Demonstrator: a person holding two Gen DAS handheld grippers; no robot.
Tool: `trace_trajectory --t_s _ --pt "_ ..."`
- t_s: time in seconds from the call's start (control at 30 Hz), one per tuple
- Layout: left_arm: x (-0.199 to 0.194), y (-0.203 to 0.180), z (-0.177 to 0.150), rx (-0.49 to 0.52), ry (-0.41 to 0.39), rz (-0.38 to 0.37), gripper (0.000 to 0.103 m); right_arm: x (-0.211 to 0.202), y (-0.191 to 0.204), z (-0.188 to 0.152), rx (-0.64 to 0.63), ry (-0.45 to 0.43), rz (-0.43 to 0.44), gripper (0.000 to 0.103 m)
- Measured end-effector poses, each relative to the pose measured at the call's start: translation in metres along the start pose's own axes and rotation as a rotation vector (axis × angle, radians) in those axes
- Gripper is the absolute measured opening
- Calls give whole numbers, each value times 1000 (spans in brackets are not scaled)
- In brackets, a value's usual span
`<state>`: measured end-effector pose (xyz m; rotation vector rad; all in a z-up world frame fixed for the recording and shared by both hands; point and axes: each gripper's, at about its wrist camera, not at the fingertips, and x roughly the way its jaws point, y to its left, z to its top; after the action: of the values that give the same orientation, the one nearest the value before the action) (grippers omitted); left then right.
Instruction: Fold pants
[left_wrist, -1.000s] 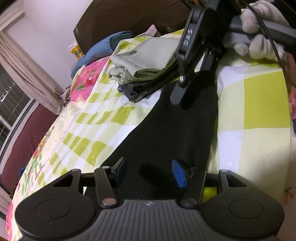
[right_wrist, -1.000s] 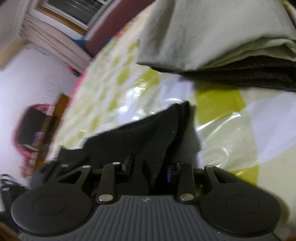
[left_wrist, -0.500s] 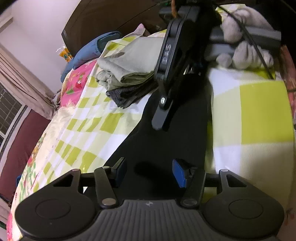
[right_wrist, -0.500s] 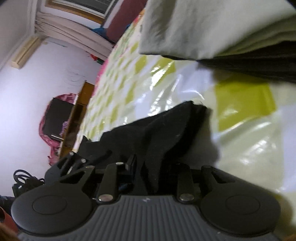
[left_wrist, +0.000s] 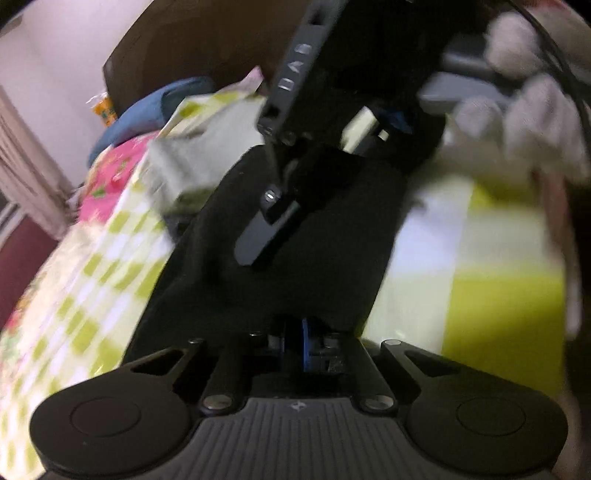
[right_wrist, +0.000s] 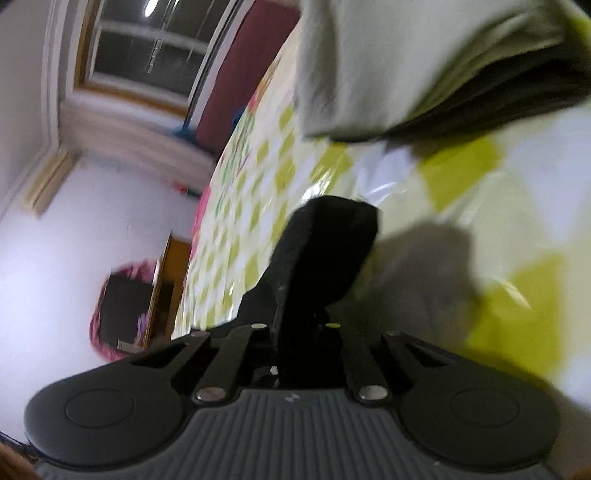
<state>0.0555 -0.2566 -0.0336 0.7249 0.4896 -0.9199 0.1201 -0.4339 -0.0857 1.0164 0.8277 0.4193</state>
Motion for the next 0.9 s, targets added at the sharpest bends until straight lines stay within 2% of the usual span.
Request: trace_trajectory --t_s 0.07,0.1,0.13,0.17,0.27,0.37,0.43,0.53,0.7,0.83,0.87,0.9 --pt "3 -5 17 -25 -49 -44 21 -22 2 2 6 -61 -54 9" --pt "5 -8 23 -32 -67 -55 21 -35 4 6 2 -99 -108 9" --pt "7 -9 27 -42 -77 -61 23 -42 7 9 -1 -126 -168 9" --pt "7 -8 29 -53 -84 -61 30 -46 9 14 4 -142 -222 9" --pt "-19 9 19 -93 -115 -15 41 -44 32 18 -24 -139 -277 9" --pt "-59 33 -13 -103 -127 108 56 -25 76 11 -96 -115 -231 9" --pt "-83 48 -38 -123 -114 198 57 -3 109 1 -157 -82 -209 9" --pt "-121 74 -81 -209 -82 317 57 43 159 -13 -221 -10 -142 9" --pt "-191 97 -160 -348 -35 505 58 149 238 -45 -324 124 -63 9" --pt "-238 112 -216 -445 6 635 59 239 301 -88 -438 244 -15 9" --pt "-246 116 -226 -469 15 662 60 247 310 -101 -474 265 -22 9" --pt "-255 119 -239 -493 25 691 60 273 322 -114 -503 302 -33 9"
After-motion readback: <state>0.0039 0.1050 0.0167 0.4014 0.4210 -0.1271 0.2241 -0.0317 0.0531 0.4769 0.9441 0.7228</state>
